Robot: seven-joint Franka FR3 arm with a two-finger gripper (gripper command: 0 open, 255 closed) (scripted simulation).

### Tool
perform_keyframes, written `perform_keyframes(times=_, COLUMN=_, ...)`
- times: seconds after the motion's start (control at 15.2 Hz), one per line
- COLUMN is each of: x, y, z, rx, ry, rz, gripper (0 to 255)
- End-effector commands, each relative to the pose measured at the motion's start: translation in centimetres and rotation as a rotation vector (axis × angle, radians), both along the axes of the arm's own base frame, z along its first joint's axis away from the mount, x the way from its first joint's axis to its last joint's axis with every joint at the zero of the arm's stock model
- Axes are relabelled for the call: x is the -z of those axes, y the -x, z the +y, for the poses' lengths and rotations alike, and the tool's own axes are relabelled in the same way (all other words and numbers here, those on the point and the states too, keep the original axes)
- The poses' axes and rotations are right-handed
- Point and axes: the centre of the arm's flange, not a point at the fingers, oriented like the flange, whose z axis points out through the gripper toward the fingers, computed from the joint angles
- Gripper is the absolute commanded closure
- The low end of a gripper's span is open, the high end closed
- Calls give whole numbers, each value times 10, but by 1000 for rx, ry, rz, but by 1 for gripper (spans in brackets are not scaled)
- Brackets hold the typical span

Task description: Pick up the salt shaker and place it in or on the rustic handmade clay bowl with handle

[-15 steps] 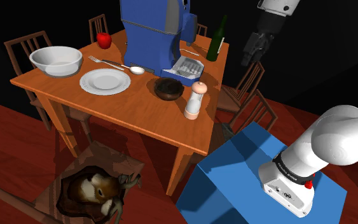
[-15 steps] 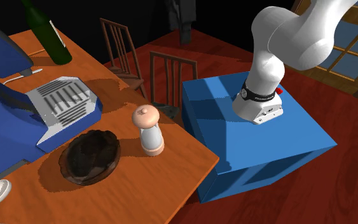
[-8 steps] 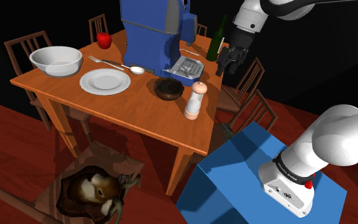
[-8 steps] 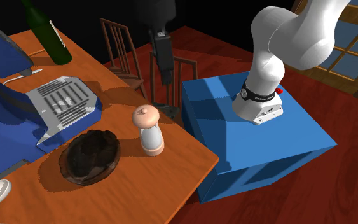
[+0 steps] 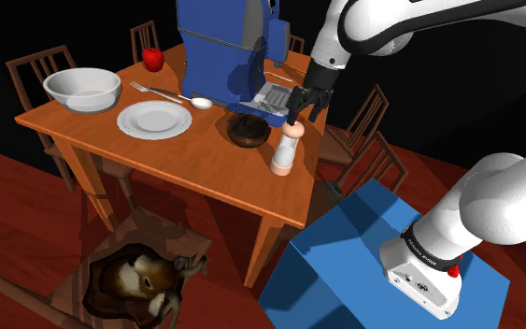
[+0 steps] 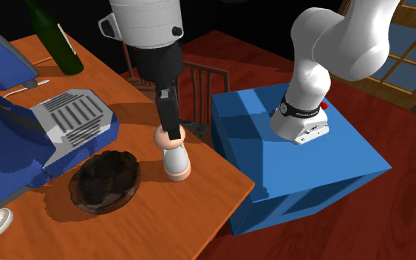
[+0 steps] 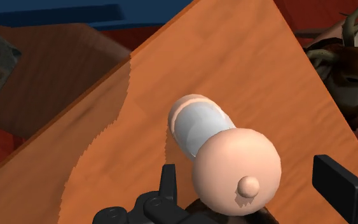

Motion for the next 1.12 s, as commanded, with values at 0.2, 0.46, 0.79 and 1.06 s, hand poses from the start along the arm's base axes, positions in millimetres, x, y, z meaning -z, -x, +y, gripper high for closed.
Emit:
perform_keyframes(times=0.2, x=26, y=0, z=5, rx=1, ry=-1, rz=-1, gripper=0)
perform_keyframes(times=0.46, x=29, y=0, z=6, rx=1, ry=-1, rz=-1, gripper=0)
perform_keyframes(times=0.79, x=28, y=0, z=6, rx=1, ry=-1, rz=-1, gripper=255)
perform_keyframes(times=1.06, x=29, y=0, z=6, rx=1, ry=-1, rz=-1, gripper=255)
